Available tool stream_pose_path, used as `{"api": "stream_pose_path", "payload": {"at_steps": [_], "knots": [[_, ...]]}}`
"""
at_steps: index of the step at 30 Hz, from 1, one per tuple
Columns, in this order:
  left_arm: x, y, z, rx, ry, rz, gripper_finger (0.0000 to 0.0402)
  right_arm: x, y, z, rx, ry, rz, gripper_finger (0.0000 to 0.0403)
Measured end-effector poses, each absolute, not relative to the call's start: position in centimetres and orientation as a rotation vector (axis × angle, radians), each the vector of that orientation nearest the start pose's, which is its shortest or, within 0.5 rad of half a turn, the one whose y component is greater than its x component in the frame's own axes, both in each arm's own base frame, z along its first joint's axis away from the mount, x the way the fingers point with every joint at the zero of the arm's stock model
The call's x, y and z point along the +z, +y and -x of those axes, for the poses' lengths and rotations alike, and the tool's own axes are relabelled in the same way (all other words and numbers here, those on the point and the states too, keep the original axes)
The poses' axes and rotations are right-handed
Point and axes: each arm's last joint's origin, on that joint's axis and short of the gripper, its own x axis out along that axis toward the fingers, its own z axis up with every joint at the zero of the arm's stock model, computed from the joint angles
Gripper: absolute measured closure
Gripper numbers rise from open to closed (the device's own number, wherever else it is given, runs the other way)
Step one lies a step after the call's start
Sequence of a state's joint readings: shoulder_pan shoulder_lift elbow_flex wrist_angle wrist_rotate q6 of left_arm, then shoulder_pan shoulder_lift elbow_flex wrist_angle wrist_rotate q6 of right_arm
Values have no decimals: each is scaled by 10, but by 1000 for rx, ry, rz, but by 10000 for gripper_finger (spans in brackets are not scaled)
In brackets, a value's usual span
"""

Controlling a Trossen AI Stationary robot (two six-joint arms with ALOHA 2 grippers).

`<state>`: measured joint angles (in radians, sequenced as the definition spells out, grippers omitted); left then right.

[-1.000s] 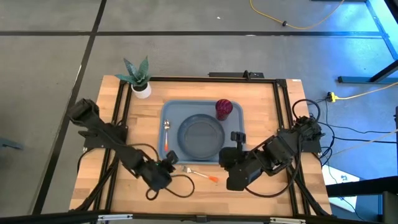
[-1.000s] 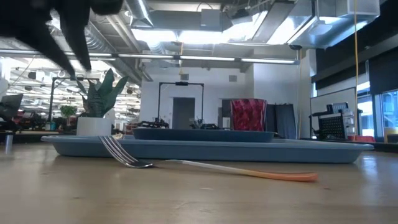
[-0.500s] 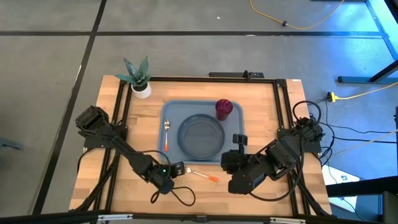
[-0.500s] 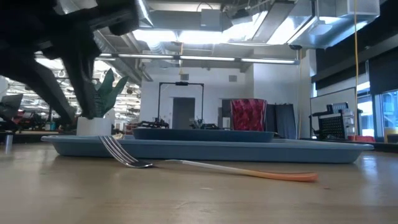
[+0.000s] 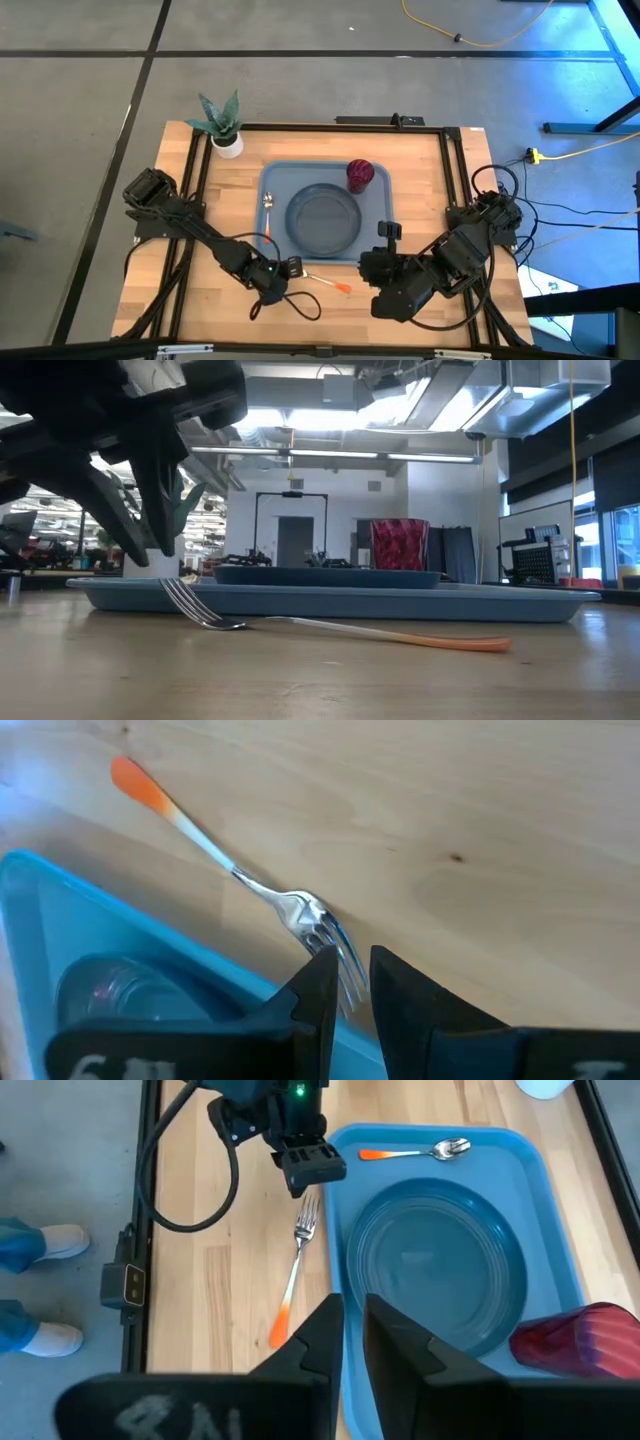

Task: Pick and place plate/cup/fork/spoon on tray
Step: Put the orange fork on the blue tray

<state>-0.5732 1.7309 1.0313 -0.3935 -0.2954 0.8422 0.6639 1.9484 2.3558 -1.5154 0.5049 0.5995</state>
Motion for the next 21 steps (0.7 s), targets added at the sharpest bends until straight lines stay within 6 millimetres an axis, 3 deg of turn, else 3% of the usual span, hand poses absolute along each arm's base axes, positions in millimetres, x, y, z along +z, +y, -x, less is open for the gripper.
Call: {"api": "stream_pose_path", "payload": {"at_steps": [8, 21], "knots": [[150, -166, -272, -723, 901, -1298, 347, 418, 212, -291, -131, 909, 57, 357], [151, -174, -267, -650, 890, -1364, 347, 418, 212, -291, -143, 908, 34, 357]]}}
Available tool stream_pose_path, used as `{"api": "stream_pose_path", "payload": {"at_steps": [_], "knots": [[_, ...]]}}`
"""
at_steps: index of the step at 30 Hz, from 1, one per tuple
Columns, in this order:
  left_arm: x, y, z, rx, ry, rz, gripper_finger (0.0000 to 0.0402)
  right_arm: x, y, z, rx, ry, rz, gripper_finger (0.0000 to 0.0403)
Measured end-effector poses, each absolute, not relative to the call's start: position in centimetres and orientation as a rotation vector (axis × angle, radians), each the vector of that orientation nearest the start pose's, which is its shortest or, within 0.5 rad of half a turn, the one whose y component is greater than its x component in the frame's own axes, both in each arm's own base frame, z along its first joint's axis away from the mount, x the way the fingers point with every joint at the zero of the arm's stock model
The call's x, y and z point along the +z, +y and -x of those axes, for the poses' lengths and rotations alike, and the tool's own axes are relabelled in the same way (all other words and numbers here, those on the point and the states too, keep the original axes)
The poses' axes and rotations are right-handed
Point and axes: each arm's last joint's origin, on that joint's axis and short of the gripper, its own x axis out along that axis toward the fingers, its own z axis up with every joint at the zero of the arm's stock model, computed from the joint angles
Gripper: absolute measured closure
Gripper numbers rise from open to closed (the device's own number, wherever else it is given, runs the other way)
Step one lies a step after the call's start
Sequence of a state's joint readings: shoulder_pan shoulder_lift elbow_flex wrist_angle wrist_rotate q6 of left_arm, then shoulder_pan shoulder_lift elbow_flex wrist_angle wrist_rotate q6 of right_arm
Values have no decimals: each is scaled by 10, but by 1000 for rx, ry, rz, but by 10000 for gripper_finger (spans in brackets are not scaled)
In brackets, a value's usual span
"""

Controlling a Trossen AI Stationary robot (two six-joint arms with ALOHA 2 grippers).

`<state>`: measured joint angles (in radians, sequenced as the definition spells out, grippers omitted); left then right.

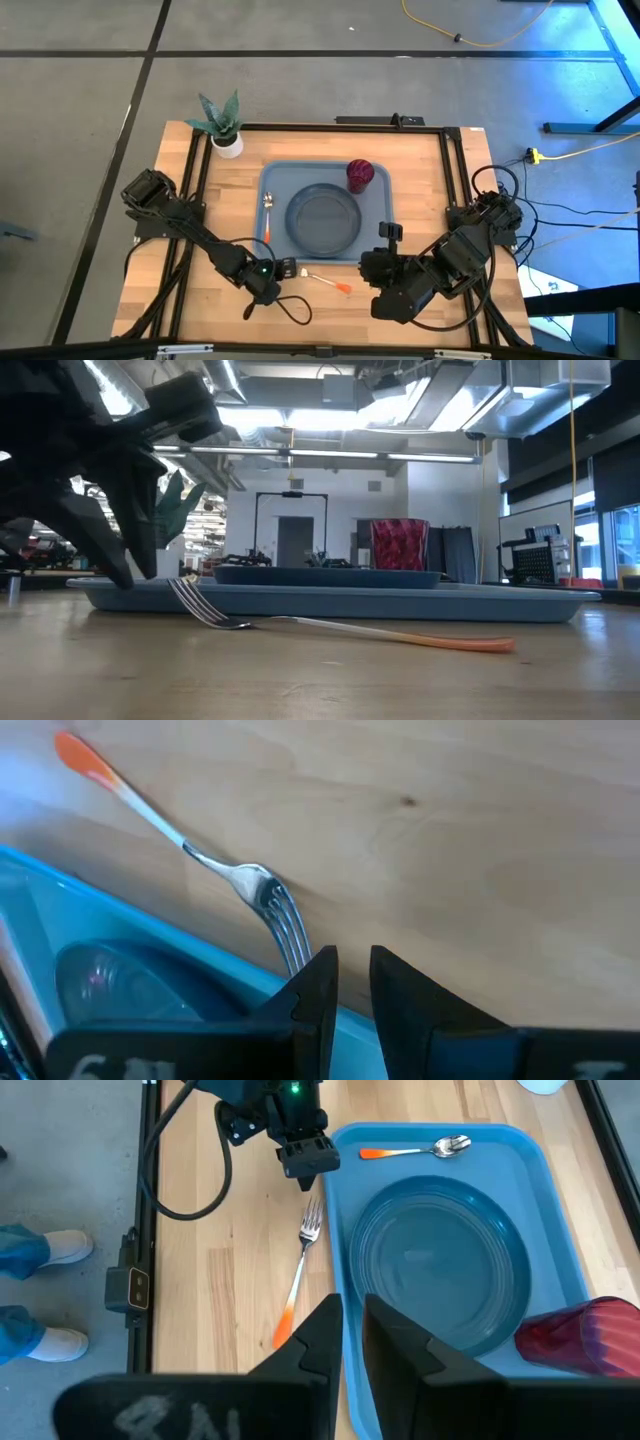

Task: Pick and place plate/cup/fork/spoon on tray
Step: Put the orange fork on the blue tray

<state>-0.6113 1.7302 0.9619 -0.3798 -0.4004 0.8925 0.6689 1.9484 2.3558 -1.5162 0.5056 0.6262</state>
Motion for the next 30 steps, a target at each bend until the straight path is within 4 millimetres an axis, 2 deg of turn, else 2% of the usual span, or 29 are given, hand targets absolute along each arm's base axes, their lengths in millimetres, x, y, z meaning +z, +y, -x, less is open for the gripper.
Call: {"api": "stream_pose_path", "payload": {"at_steps": [14, 22, 26, 30], "knots": [[154, -176, -272, -601, 841, -1357, 347, 418, 212, -291, -143, 908, 33, 357], [153, -164, -280, -590, 865, -1262, 347, 418, 212, -291, -144, 908, 33, 357], [153, -159, -283, -586, 871, -1270, 347, 418, 212, -291, -144, 908, 33, 357], [153, -156, -285, -647, 862, -1239, 347, 418, 212, -291, -144, 908, 32, 357]]}}
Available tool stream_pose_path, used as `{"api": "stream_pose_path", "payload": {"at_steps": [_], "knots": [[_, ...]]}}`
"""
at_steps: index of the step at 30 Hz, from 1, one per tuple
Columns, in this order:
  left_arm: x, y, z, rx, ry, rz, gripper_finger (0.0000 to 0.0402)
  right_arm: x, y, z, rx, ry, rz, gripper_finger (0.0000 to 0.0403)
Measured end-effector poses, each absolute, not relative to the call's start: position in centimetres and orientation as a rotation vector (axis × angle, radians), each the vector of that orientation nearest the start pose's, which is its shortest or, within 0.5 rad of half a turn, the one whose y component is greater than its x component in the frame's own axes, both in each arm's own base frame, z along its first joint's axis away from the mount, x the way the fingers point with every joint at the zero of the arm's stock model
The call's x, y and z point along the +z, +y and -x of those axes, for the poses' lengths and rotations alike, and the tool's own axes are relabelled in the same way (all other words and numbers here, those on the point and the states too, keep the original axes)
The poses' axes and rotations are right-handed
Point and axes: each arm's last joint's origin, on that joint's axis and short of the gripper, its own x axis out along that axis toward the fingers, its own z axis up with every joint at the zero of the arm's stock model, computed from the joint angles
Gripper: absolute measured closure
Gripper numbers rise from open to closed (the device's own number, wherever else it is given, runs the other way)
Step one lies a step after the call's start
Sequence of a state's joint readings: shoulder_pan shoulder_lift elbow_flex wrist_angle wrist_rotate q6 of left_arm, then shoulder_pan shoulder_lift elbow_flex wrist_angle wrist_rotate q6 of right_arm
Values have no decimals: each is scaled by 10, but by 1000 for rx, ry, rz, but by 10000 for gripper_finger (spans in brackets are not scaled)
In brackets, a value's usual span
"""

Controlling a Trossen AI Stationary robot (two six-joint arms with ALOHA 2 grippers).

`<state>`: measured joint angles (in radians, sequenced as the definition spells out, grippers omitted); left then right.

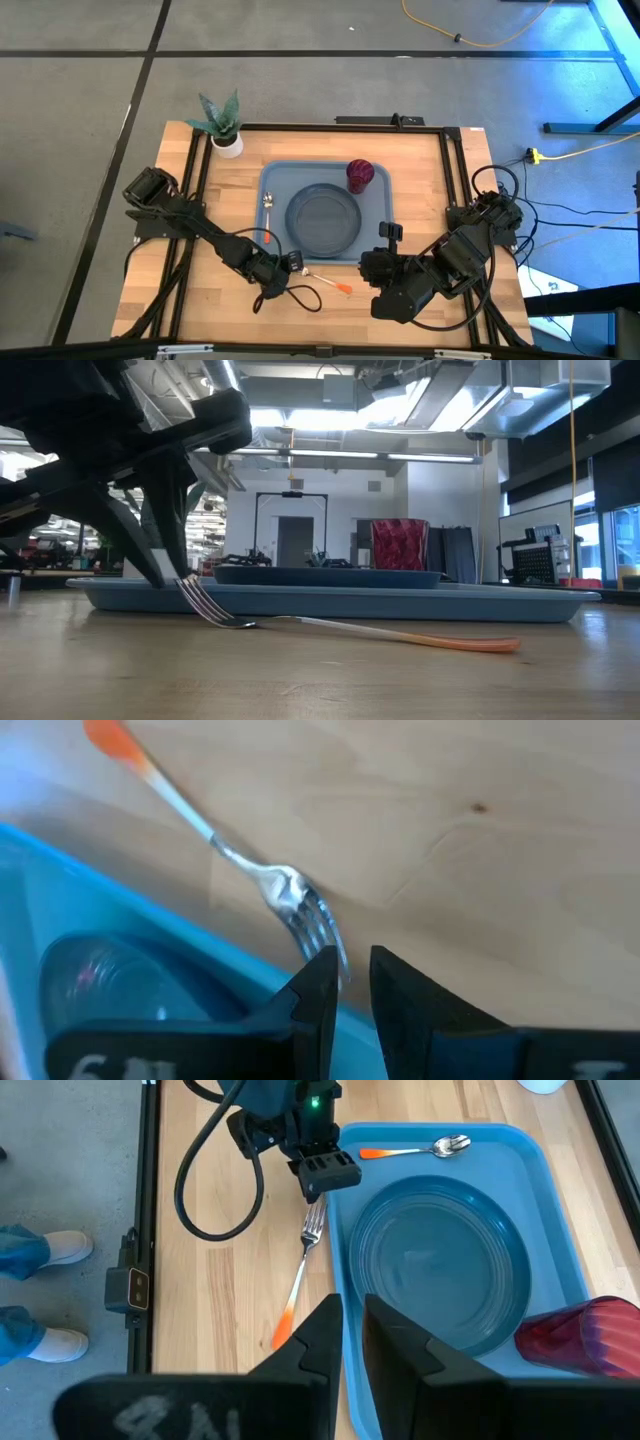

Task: Pick and place plate/cup/fork/spoon on tray
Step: Put the orange fork on the blue tray

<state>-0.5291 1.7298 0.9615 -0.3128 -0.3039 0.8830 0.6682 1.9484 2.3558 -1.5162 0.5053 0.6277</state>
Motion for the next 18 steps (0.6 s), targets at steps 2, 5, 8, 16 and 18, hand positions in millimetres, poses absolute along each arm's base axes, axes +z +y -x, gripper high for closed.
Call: {"api": "stream_pose_path", "payload": {"at_steps": [2, 5, 8, 16, 18], "knots": [[153, -156, -285, -660, 859, -1242, 347, 418, 212, -291, -144, 908, 32, 357], [153, -156, -285, -651, 859, -1257, 347, 418, 212, -291, -144, 908, 32, 357], [153, -155, -285, -649, 861, -1256, 347, 418, 212, -291, -144, 908, 32, 357], [154, -149, -290, -635, 855, -1227, 347, 418, 212, -291, -144, 908, 32, 357], [151, -147, -292, -643, 860, -1203, 347, 418, 212, -291, -145, 908, 32, 357]]}}
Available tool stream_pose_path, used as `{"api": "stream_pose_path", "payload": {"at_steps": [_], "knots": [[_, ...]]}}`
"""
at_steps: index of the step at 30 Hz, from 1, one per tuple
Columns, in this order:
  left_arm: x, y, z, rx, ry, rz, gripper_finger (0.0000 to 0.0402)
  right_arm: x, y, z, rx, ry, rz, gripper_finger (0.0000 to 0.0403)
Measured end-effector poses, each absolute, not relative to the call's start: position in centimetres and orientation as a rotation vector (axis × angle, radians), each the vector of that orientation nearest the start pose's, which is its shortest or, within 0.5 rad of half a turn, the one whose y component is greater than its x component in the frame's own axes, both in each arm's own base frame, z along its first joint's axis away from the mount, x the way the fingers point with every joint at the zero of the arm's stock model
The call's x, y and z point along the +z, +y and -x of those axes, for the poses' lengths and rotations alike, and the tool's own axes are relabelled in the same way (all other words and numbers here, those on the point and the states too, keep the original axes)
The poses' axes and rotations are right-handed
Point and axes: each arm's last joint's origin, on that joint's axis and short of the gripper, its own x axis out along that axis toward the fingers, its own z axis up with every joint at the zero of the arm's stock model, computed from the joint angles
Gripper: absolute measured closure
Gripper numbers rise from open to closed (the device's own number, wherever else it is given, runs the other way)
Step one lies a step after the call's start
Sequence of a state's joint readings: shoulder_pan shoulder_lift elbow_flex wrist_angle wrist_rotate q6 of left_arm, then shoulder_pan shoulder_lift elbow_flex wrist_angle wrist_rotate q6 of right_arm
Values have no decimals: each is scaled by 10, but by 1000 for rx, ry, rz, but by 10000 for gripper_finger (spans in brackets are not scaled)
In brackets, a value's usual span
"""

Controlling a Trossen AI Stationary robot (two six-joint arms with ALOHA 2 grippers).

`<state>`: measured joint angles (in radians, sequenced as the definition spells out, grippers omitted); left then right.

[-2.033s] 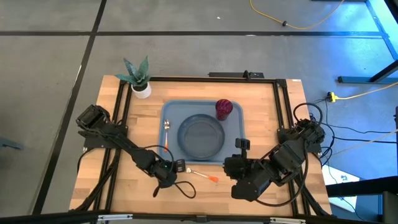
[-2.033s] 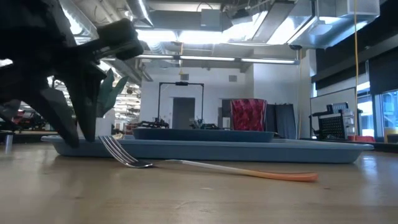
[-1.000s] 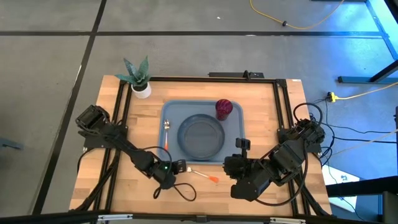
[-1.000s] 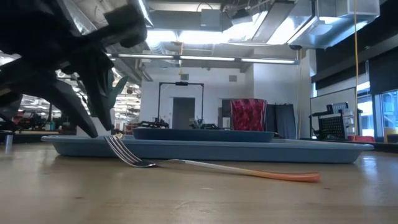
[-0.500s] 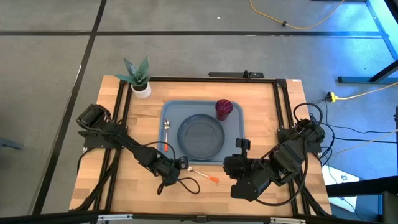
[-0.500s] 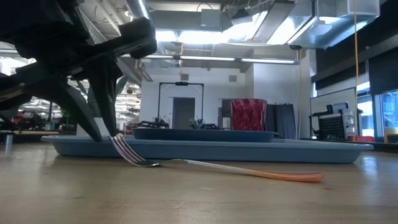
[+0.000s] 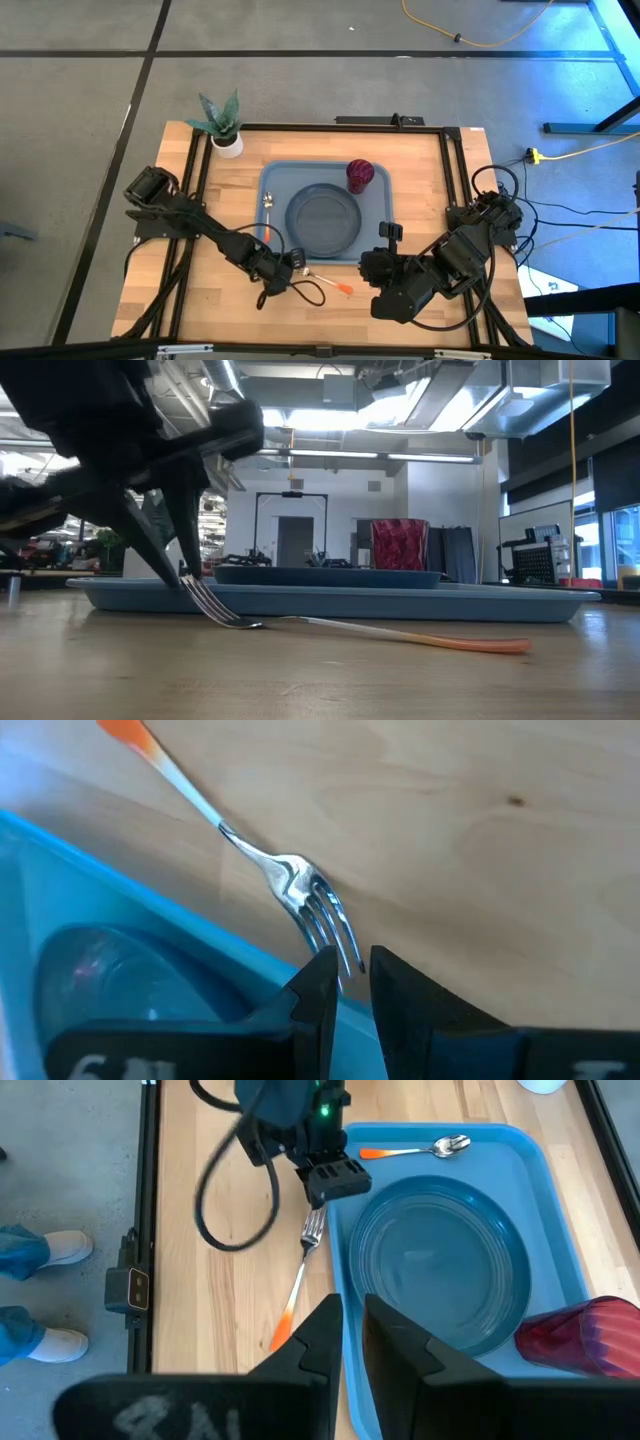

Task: Pick and place plate/cup/fork/spoon on tray
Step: Put the orange fork on the blue tray

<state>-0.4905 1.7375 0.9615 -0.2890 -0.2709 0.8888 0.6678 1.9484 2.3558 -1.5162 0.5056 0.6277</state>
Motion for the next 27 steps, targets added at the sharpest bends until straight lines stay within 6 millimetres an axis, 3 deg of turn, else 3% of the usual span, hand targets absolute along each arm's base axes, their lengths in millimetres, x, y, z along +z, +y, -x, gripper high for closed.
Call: {"api": "stream_pose_path", "payload": {"at_steps": [15, 22, 27], "knots": [[141, -146, -296, -649, 880, -1226, 349, 418, 211, -292, -163, 894, 43, 357], [142, -145, -296, -622, 883, -1227, 394, 418, 211, -292, -182, 878, 53, 357], [143, -147, -295, -612, 884, -1242, 399, 418, 210, -292, -186, 876, 53, 357]]}}
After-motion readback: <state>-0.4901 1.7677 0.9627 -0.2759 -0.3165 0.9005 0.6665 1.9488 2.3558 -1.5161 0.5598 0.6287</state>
